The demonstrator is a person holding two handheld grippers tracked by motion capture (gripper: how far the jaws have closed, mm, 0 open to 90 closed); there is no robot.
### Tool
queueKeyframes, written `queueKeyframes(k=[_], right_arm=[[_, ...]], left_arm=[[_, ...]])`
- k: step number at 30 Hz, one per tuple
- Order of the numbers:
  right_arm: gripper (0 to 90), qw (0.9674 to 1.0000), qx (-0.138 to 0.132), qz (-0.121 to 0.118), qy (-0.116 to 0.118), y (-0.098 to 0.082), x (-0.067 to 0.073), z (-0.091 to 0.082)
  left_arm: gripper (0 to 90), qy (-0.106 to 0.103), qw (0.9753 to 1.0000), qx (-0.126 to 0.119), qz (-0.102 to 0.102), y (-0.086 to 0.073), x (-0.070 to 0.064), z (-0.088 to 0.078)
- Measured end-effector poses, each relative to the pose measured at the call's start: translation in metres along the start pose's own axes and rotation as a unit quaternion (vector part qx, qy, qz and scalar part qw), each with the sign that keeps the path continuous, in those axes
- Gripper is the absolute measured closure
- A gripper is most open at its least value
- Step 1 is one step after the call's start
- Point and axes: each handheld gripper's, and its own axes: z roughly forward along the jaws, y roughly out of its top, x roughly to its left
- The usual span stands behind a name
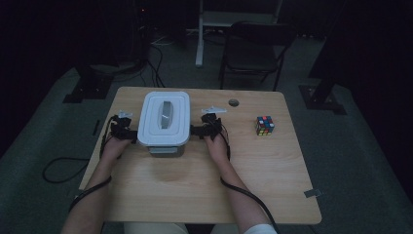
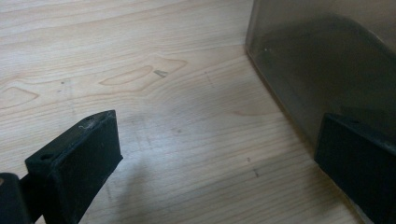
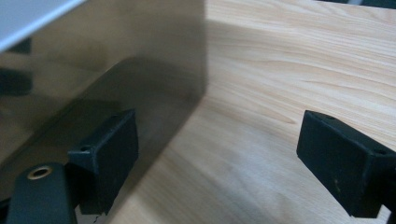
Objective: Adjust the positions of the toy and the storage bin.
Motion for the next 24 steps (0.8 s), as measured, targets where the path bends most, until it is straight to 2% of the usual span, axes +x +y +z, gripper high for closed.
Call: queueKeyframes(k=[1,3,5,10,15,20,24], right_arm=[[13.9,0.9999,0.005,-0.009,0.005,0.001,0.002,0.0],[14.5,0.9994,0.003,-0.033,-0.012,0.002,0.006,-0.002],[14.7,0.9993,0.007,-0.035,-0.013,0.002,0.006,-0.003],[15.4,0.9996,0.008,-0.025,-0.005,0.002,0.001,-0.005],[15.7,0.9999,0.006,-0.012,0.003,-0.003,-0.01,-0.012],[15.7,0.9998,0.009,-0.014,0.009,-0.005,-0.017,-0.021],[15.7,0.9998,0.008,-0.019,0.005,-0.009,-0.021,-0.028]], left_arm=[[1.3,0.003,1.0,0.0,-0.001,0.0,-0.001,0.0],[1.3,0.005,1.0,0.0,0.001,0.0,-0.003,0.0],[1.3,0.008,1.0,0.003,0.005,0.001,-0.005,0.0],[1.3,0.015,0.9997,0.013,0.017,0.006,-0.012,0.0],[1.4,0.012,0.9996,0.019,0.018,0.01,-0.022,0.004],[1.4,0.004,0.9998,0.019,0.009,0.012,-0.03,0.008],[1.4,0.001,0.9996,0.021,0.016,0.014,-0.038,0.009]])
